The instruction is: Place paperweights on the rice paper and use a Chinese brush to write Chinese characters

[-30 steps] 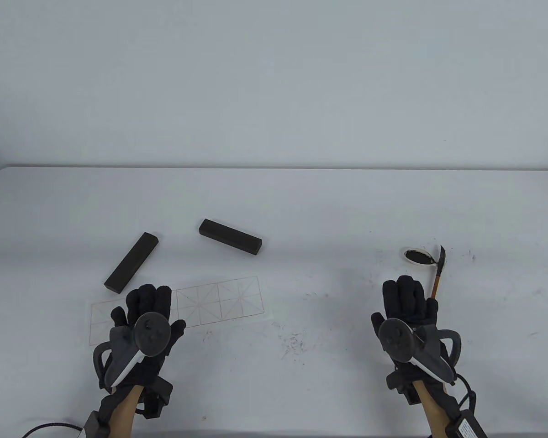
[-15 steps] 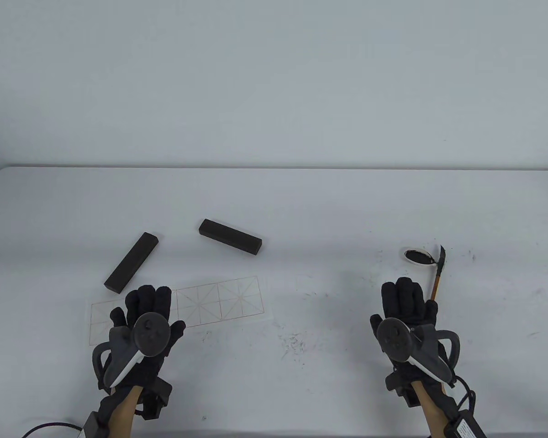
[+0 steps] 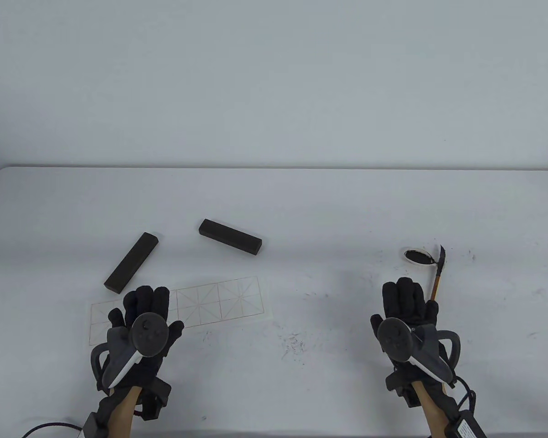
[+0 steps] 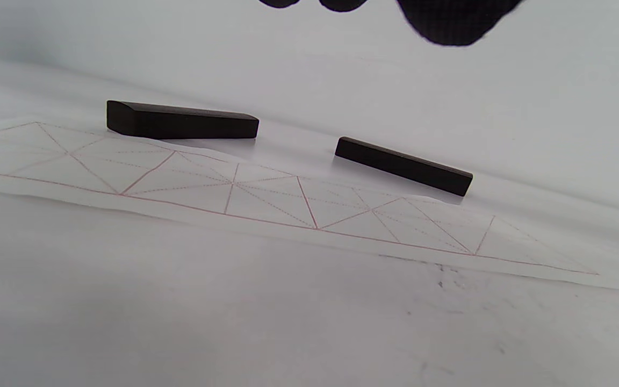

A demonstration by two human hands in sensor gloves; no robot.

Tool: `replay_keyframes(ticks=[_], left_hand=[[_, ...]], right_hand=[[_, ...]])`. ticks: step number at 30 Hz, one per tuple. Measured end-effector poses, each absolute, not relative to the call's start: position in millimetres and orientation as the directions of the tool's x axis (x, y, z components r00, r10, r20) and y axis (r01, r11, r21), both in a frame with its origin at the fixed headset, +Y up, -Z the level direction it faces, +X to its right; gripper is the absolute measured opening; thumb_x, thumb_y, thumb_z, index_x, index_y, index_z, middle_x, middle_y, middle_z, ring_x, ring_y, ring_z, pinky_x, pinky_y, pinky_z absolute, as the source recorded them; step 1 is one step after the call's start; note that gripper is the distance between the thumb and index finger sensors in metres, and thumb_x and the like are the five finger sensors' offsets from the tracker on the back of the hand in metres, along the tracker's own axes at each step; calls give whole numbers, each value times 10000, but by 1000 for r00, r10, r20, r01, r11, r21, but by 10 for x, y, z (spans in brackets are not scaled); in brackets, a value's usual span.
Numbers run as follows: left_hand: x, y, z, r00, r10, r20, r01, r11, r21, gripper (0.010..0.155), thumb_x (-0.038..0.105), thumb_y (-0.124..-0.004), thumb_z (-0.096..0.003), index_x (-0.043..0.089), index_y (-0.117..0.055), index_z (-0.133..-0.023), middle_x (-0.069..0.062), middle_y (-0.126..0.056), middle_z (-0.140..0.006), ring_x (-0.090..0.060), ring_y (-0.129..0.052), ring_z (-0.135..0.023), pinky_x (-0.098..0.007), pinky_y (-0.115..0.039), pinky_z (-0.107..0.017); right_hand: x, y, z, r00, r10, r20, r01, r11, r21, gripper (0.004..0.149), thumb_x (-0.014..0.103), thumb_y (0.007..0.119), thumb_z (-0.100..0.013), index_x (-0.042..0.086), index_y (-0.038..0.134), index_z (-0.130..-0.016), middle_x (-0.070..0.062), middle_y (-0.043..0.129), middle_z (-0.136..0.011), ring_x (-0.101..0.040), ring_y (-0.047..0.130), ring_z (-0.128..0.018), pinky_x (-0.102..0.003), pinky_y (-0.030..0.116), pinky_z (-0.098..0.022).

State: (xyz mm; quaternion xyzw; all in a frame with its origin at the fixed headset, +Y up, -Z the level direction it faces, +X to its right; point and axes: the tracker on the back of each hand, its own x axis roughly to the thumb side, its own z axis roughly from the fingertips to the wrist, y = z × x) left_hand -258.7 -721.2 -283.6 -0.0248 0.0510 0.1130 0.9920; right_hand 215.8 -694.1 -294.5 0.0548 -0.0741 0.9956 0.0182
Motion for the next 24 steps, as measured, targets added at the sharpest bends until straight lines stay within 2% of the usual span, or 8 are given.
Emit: replay_keyframes(ticks=[17,24], left_hand=[[-2696,-7191,-2855,954,244,-173,-254,967,-35,809,555,-550,-541,331,-144,-1205,-72,-117,-1288,-381,-126,-1208,-590,-97,-821],[-2723,-7128,-3020,946,237,-222,-262,961,-88,814,560,-555,-536,356,-131,-1201,-40,-77,-1289,-357,-82,-1214,-583,-60,-824]], right_hand=[[2137,-6959,-2946,-989,46,138,-64,-989,-134,709,370,634,-581,29,303,-1107,-306,200,-1127,-524,303,-1036,-742,366,-659],[2136,-6941,-2935,-987,69,147,-90,-986,-141,708,370,633,-581,29,304,-1108,-302,199,-1129,-522,303,-1038,-743,364,-659]])
